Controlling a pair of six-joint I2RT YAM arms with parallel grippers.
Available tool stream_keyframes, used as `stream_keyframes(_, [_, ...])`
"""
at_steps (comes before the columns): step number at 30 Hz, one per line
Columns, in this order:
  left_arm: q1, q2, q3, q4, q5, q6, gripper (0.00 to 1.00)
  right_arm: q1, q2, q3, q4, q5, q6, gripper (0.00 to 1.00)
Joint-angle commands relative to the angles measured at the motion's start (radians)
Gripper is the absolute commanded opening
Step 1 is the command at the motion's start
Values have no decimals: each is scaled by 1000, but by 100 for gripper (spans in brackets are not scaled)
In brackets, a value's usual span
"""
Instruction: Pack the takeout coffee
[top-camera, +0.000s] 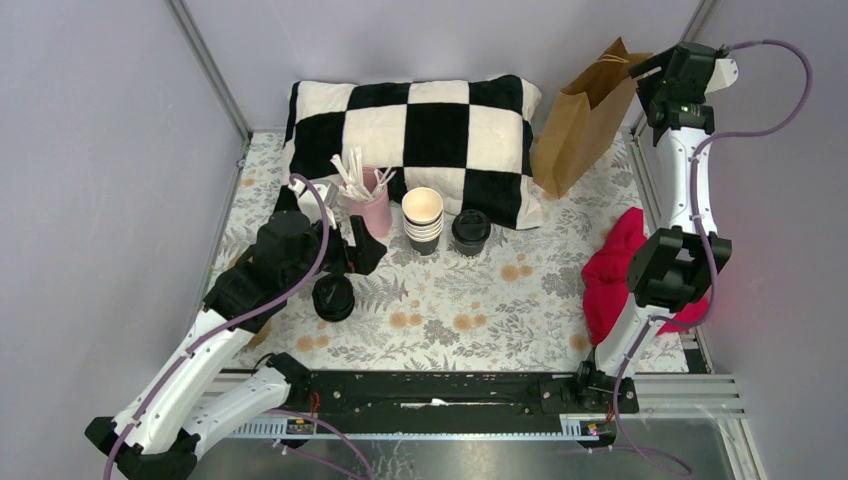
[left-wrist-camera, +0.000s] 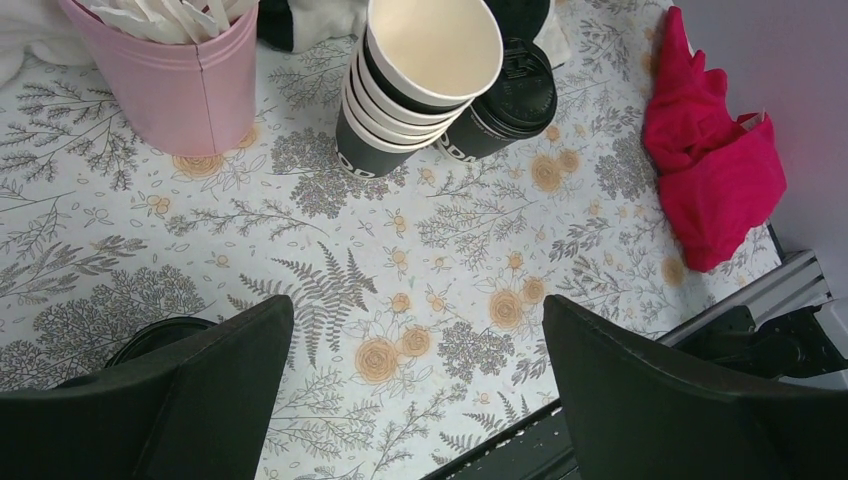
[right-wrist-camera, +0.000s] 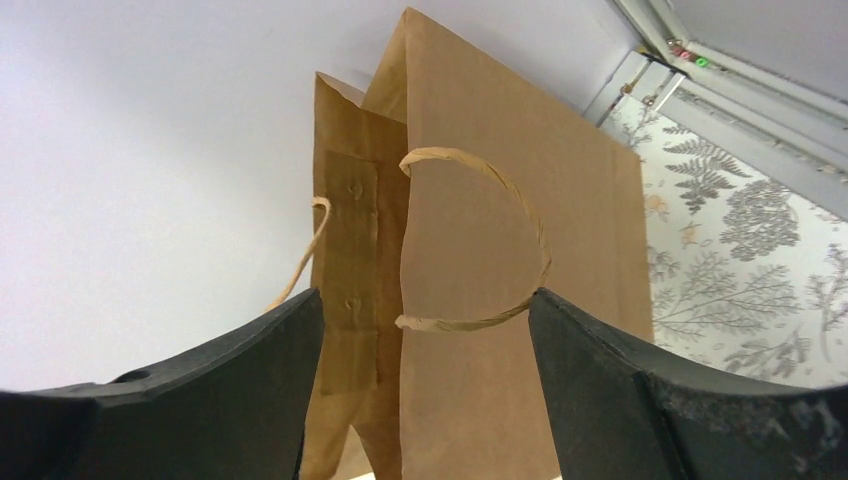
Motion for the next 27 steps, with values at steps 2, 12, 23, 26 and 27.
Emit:
stream_keyframes(2, [4, -9, 15, 24, -41, 30, 99, -4, 42, 53, 55, -21, 117, 78])
stream_keyframes(12, [3, -12, 23, 16, -45, 19, 99, -7, -40, -117, 111, -14, 184, 77])
stream_keyframes(23, [3, 0, 29, 15, -38, 13, 99, -59, -74, -200, 189, -103, 224, 96])
stream_keyframes(26, [3, 0, 31, 15, -41, 13, 99, -61, -57, -173, 203, -118, 234, 99])
stream_keyframes(27, [3, 2, 31, 15, -42, 13, 99, -60, -47, -162, 203, -119, 241, 99])
